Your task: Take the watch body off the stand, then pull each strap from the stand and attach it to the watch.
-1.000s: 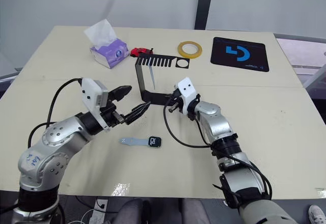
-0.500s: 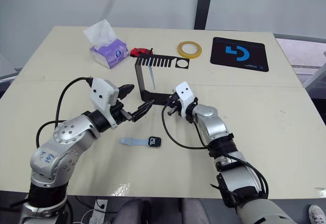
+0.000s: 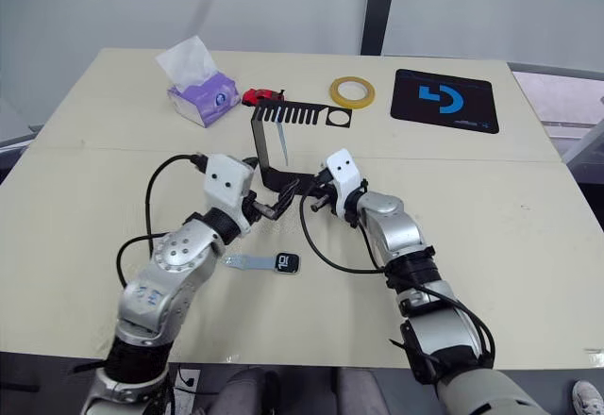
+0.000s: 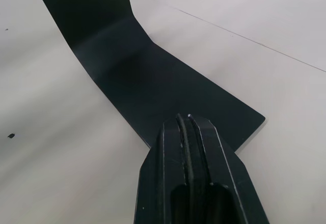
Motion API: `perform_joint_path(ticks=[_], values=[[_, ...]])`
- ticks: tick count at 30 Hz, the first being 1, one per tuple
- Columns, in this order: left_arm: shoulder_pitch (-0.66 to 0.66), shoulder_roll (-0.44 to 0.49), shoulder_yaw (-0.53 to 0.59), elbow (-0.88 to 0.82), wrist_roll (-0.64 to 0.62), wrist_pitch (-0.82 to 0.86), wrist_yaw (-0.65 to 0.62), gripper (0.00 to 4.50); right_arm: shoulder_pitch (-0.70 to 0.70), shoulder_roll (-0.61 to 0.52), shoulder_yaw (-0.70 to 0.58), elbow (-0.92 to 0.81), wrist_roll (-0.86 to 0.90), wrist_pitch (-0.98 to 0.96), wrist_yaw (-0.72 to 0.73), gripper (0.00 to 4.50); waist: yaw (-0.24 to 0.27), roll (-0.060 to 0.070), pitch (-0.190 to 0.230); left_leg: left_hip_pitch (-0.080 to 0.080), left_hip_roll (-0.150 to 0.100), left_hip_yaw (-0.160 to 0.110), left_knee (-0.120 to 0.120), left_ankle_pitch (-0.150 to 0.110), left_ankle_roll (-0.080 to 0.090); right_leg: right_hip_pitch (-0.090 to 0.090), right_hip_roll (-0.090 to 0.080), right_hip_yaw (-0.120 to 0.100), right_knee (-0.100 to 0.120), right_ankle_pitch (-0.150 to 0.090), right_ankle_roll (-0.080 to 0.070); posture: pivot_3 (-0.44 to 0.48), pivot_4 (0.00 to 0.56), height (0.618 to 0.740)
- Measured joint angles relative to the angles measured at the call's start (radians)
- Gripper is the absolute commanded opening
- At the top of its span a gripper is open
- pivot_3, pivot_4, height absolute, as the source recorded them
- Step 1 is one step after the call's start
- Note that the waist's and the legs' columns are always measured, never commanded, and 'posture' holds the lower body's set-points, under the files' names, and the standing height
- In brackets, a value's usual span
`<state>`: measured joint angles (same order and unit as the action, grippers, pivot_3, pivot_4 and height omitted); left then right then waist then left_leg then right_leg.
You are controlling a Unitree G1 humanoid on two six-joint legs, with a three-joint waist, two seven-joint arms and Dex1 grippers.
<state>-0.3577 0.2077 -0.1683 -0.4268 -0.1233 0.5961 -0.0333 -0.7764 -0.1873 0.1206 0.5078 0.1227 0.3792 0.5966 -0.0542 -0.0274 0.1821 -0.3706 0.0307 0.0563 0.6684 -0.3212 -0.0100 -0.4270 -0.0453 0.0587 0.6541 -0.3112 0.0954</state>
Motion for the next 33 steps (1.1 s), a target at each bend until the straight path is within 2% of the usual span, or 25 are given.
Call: perform_joint_path(ticks=[7,17,33], values=[[-0.091,-0.115,-0.016,0.107,0.086,-0.057,0.062,4.50,0.003,-0.002,0.001,-0.028,-0.003,0.037,0.001,0.07,0.001,0.000,0.000,0.000,0.000,0.001,0.000,0.000,0.001,0.000,0.000,-0.001,0.000,0.000,0.000,0.000,0.150,0.738],[-0.154,-0.196,-0.009,0.254,0.150,-0.087,0.106,4.50,0.001,-0.001,0.002,-0.031,-0.007,0.043,0.001,0.07,0.001,0.000,0.000,0.000,0.000,0.002,0.000,0.000,0.001,0.000,0.000,-0.001,-0.001,0.000,0.000,0.000,0.150,0.738],[-0.210,-0.242,0.033,0.400,0.165,-0.193,0.118,4.50,0.001,0.001,0.003,-0.032,-0.008,0.045,0.001,0.07,0.002,0.000,0.000,0.001,0.000,0.003,0.000,0.000,0.001,0.000,0.000,-0.002,-0.001,0.000,0.000,0.000,0.150,0.738]])
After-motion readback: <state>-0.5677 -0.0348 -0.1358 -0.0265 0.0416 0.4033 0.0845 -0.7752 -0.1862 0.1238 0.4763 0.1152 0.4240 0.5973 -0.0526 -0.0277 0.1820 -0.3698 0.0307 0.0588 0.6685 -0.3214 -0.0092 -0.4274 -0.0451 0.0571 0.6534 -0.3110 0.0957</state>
